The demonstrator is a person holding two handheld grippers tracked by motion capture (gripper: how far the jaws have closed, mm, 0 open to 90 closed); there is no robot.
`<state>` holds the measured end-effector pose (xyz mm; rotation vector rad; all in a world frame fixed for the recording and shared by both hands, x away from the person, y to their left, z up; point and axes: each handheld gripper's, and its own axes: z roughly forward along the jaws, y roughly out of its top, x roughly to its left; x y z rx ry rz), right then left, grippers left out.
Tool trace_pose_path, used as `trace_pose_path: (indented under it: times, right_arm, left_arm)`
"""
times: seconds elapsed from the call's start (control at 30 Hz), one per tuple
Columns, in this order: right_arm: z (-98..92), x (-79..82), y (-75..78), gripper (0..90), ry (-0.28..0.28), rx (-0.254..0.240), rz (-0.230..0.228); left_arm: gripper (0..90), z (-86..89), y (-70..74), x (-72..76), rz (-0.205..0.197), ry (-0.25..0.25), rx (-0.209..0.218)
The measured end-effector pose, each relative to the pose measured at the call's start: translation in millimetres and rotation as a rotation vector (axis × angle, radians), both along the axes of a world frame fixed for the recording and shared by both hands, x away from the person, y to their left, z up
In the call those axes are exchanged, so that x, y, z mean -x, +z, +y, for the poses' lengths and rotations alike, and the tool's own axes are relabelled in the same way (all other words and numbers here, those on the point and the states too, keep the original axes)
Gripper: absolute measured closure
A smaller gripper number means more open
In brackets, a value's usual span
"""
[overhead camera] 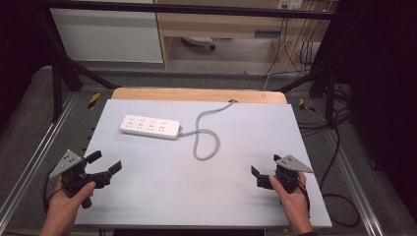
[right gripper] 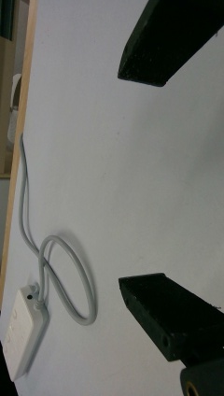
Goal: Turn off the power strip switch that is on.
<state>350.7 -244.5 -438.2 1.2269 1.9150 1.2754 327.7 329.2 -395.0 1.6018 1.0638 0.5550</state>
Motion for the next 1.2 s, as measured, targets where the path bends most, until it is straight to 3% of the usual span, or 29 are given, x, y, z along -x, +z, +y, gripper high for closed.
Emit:
trace_pose_path:
  times: [0.5,0.83,1.2]
  right_arm:
    - [5.0,1.1,-1.0,3.0,0.026,0.013,0.006]
    - [5.4,1.6,-1.1,3.0,0.030,0.019,0.005]
    - [7.2,2.0,-1.4,2.7,0.038,0.023,0.007]
  left_arm:
    - [7.9,-27.1,19.4,-38.4,-0.023,-0.020,0.017]
    - [8.2,-47.1,21.4,-63.1,-0.024,-0.034,0.004]
    - [8.1,-52.8,20.1,-88.2,-0.013,-0.019,0.009]
